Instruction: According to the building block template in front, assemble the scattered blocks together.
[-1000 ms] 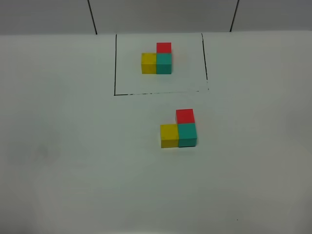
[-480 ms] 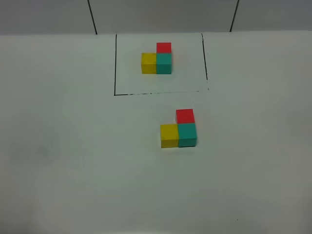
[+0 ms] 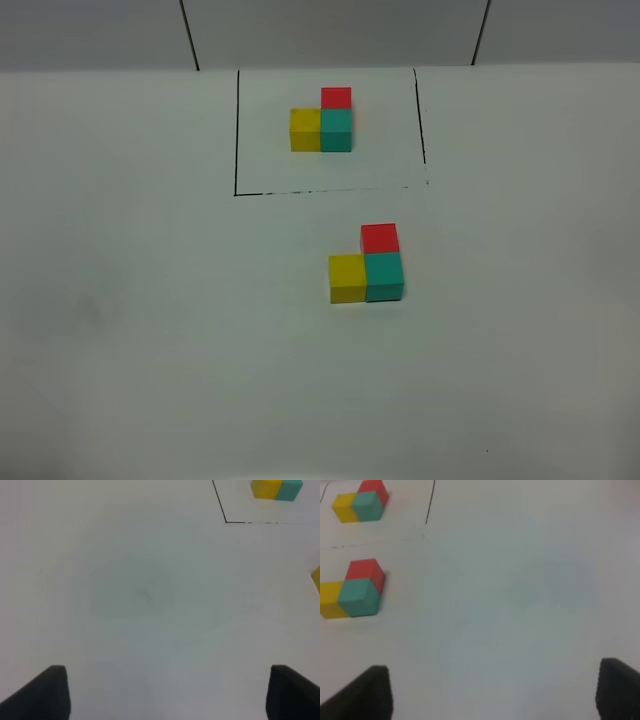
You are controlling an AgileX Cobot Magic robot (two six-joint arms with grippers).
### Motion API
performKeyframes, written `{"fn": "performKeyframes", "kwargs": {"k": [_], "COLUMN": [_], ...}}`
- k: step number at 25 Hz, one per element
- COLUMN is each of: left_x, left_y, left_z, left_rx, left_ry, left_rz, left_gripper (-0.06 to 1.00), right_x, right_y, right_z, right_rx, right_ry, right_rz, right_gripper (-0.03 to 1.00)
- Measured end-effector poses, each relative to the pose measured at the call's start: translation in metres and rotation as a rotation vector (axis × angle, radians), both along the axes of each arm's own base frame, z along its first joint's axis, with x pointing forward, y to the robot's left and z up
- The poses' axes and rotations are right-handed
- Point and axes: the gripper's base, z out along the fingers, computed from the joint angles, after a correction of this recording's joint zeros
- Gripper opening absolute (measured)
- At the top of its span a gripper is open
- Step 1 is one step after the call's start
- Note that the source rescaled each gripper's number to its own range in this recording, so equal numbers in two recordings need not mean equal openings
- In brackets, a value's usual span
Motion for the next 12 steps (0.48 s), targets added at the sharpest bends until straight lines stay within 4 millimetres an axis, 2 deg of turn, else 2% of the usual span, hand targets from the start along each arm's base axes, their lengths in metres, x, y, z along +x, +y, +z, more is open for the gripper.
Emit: {"fn": "performKeyframes", "kwargs": {"k": [12], "left_x": [0.0], "left_y": [0.0], "left_z": [0.0], "left_rx": [-0.001], "left_ry": [0.0], "left_rz": [0.001], "left_gripper": [0.88], "right_x": [0.0], "right_y": [0.0], "right_z": [0.0], "right_rx": [0.0], "right_ry": [0.0], "right_rz": [0.0], "right_gripper": [0.66]}}
